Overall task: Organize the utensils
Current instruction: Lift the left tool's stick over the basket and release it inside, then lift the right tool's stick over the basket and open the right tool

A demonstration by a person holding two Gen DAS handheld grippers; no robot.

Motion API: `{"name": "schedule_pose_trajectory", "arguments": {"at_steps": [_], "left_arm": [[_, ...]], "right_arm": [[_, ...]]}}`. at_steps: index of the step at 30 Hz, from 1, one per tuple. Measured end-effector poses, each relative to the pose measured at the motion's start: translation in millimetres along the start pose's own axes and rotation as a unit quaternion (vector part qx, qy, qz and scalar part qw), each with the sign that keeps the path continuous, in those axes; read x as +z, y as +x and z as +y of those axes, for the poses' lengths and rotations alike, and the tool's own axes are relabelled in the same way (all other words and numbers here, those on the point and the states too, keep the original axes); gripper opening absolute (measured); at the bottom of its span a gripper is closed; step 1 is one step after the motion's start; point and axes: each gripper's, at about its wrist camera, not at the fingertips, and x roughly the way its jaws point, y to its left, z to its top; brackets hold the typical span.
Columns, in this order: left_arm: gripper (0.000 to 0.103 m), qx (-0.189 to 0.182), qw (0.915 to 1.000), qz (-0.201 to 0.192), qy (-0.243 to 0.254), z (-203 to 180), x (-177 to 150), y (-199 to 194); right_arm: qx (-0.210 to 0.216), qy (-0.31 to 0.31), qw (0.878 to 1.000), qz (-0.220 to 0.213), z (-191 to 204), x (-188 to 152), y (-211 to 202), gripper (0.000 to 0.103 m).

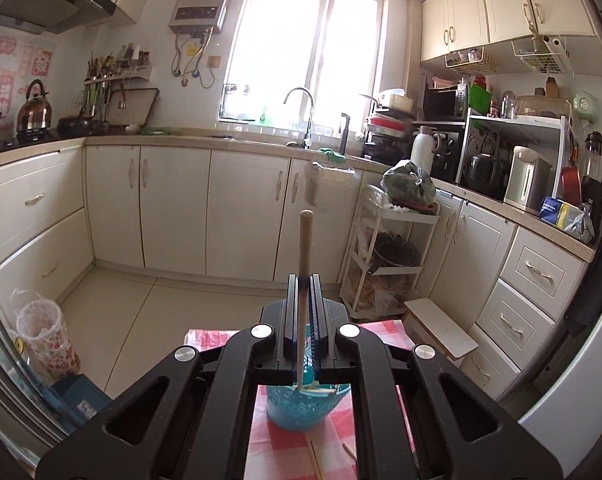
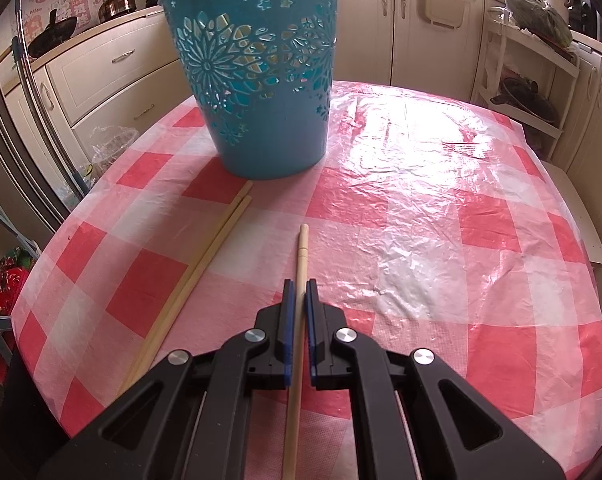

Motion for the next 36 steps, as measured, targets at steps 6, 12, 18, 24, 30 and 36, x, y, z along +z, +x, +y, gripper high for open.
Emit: {"name": "schedule_pose_trajectory", "arguments": {"at_steps": [6,12,18,24,30,36], "left_arm": [[0.005,0.010,0.9993,0.030,0.021,-18,-4,66],[0.005,0.029,0.9940,0.101,0.027,-19,-45,141],[0.005,0.047,0.9846,0.167,0.025,-11,-78,187],[0.038,0.061,0.9854,0.158,0.012,5,-85,167],[0.059,0.084,0.9876,0.127,-0.039,41,-89,115],[0.074,0.107,0.9791,0.143,-0.098,85,-134,81]], "right_arm": [[0.009,0.008,1.000,0.001,-3,0,0,0.006],[0.019,0.016,1.000,0.001,-7,1,0,0.006],[0.022,0.020,1.000,0.002,-8,1,0,0.006],[0.025,0.022,0.999,0.002,-10,1,-1,0.006],[0.037,0.000,0.999,0.004,-3,2,-2,0.023],[0.000,-0.040,0.999,0.006,11,-1,-2,0.015]]}}
